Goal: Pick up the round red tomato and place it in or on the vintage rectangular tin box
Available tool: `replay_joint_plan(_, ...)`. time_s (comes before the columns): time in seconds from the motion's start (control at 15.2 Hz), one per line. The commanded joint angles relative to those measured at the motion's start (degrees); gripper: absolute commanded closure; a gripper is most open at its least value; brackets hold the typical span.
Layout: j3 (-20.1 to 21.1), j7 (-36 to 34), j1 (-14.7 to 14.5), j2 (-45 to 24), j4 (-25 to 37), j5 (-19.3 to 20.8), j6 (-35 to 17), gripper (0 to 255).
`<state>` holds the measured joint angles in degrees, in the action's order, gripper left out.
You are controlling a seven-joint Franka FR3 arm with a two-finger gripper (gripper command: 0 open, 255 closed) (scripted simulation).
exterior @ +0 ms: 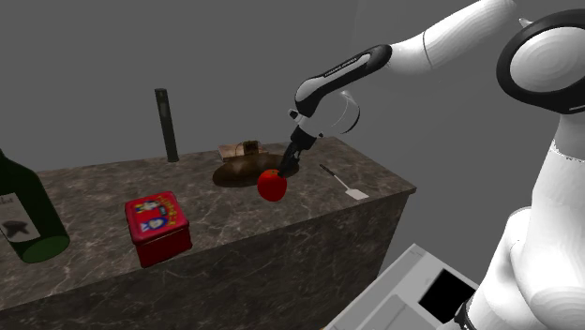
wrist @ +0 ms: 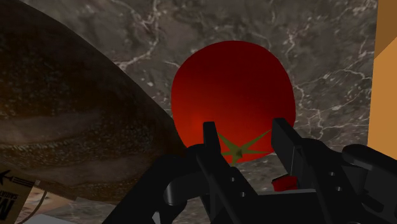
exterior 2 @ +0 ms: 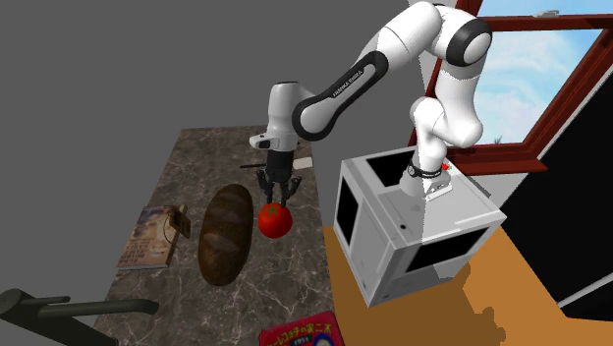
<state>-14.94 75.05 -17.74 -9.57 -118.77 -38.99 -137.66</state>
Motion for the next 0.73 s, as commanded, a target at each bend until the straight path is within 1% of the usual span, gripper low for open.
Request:
replay_joint_plan(0.0,0.0,0.0,0.0,-0.02,-0.01,0.0,0.0,255)
replay_joint_plan(0.26,0.01,0.0,-0.01,-0.02,-0.01,0.0,-0.01,255)
replay_joint_plan(0.66,-0.6,-3.31,-0.24,2.43,1.44,3.1,3.05,255)
